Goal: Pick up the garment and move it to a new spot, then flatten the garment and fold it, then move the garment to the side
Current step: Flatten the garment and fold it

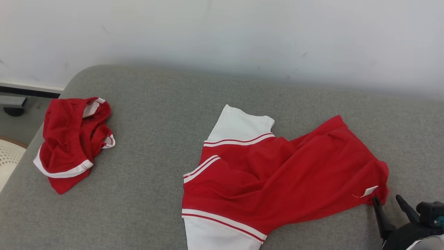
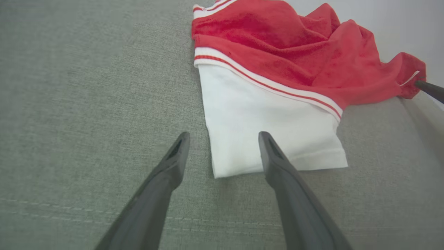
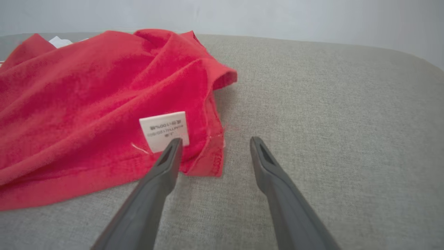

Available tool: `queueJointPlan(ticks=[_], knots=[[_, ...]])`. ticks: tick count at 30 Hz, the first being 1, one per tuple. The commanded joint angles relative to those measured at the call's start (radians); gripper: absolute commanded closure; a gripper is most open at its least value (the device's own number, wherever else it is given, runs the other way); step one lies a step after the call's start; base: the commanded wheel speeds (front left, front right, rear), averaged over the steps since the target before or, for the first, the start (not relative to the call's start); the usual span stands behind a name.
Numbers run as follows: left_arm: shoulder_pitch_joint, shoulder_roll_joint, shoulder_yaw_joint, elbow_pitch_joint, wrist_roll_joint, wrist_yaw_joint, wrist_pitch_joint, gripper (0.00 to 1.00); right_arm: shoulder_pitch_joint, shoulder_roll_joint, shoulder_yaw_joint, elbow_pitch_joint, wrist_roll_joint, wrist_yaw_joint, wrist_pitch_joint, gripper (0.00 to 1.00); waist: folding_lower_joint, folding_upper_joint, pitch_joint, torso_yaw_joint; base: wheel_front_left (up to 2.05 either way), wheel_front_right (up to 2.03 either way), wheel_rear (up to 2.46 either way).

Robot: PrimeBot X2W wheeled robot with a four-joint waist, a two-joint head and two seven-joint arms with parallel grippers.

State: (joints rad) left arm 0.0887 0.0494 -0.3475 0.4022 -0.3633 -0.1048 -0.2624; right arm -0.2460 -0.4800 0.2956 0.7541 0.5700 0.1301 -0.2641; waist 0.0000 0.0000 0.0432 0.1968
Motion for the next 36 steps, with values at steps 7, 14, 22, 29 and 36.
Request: queueJointPlan(ticks=[7,14,22,29,36], knots=[[-0.001,-0.004,-0.068,0.052,-0.029,-0.008,-0.001,0.0,0.015,0.018,-0.001,0.006,-0.021,0.001,-0.002,0.0,0.0,0.0,0.023,0.008,0.0,0.0,0.0],[-0.019,-0.005,-0.089,0.11,-0.046,-0.002,-0.001,0.0,-0.002,0.021,0.003,0.047,-0.05,0.001,-0.002,0.0,0.0,0.0,0.024,0.01,0.0,0.0,0.0],[-0.08,-0.006,-0.129,0.196,-0.085,-0.01,-0.001,0.0,-0.041,0.042,0.017,0.102,-0.072,0.001,-0.002,0.0,0.0,0.0,0.032,0.003,0.0,0.0,0.0],[-0.152,-0.004,-0.176,0.273,-0.133,-0.021,0.0,1.0,-0.091,0.062,0.031,0.159,-0.089,0.001,-0.002,1.0,0.0,0.0,0.032,0.005,0.0,0.0,0.0],[-0.105,0.009,-0.044,0.163,-0.137,0.007,-0.001,1.0,-0.032,0.045,-0.007,0.072,-0.093,0.001,-0.002,1.0,0.0,0.0,-0.002,0.003,0.0,0.0,0.0]])
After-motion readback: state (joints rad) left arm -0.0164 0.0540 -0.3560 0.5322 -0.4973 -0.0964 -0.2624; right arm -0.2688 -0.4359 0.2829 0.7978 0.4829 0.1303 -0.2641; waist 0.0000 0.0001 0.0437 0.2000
